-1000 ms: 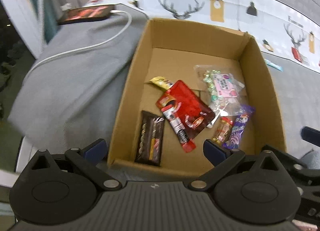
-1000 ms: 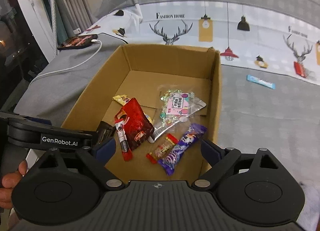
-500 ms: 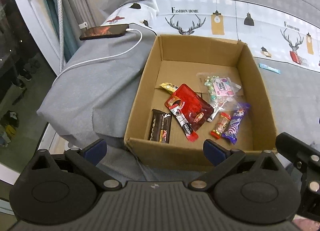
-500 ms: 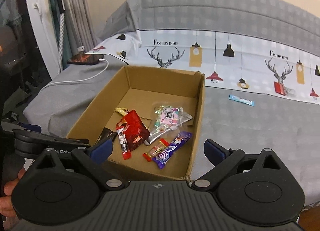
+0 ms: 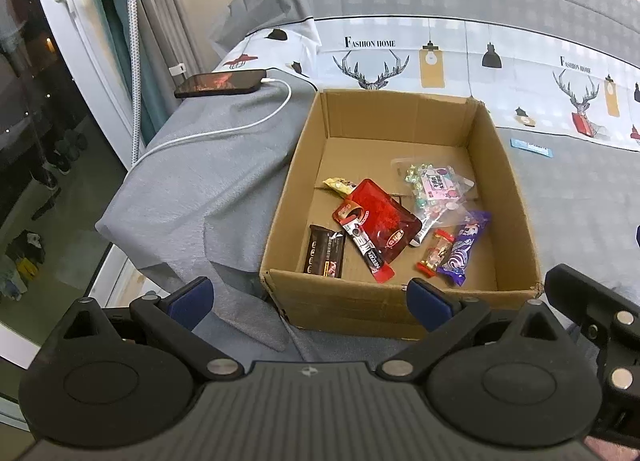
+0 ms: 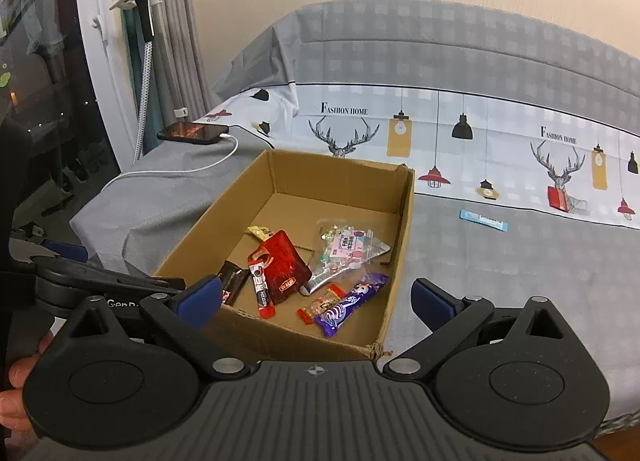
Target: Organize snacks
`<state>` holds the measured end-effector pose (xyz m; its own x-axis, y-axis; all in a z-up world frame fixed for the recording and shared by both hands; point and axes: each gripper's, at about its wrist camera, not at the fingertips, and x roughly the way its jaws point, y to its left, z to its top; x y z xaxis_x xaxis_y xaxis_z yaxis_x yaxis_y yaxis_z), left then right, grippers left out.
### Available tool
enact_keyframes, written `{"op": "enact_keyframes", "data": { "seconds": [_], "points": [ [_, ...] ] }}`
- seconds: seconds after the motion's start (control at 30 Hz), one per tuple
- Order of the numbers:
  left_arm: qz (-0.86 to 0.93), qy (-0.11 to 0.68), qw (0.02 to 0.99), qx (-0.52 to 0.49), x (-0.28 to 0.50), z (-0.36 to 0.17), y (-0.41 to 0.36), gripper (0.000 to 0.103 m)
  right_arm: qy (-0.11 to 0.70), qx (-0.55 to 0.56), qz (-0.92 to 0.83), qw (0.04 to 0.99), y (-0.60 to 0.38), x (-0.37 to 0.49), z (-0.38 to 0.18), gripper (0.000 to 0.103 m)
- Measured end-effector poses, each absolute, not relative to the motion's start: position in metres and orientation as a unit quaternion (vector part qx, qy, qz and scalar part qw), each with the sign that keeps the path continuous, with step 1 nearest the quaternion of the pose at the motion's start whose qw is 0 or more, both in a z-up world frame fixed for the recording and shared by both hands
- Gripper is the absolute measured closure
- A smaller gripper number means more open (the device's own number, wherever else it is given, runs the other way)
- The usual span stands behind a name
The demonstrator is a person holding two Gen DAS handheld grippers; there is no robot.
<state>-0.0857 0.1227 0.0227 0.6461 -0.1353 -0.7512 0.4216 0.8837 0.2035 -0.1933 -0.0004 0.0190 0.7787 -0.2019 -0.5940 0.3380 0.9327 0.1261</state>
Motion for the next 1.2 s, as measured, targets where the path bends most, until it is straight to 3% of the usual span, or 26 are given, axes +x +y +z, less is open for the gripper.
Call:
{"op": "enact_keyframes", "data": {
  "seconds": [1.2],
  "points": [
    [-0.160,0.409,0.872,0.214,-0.083,0.005,0.110,0.000,0.313,0.150,-0.155,0.925,-0.015,-0.196,0.002,0.001]
  ]
}}
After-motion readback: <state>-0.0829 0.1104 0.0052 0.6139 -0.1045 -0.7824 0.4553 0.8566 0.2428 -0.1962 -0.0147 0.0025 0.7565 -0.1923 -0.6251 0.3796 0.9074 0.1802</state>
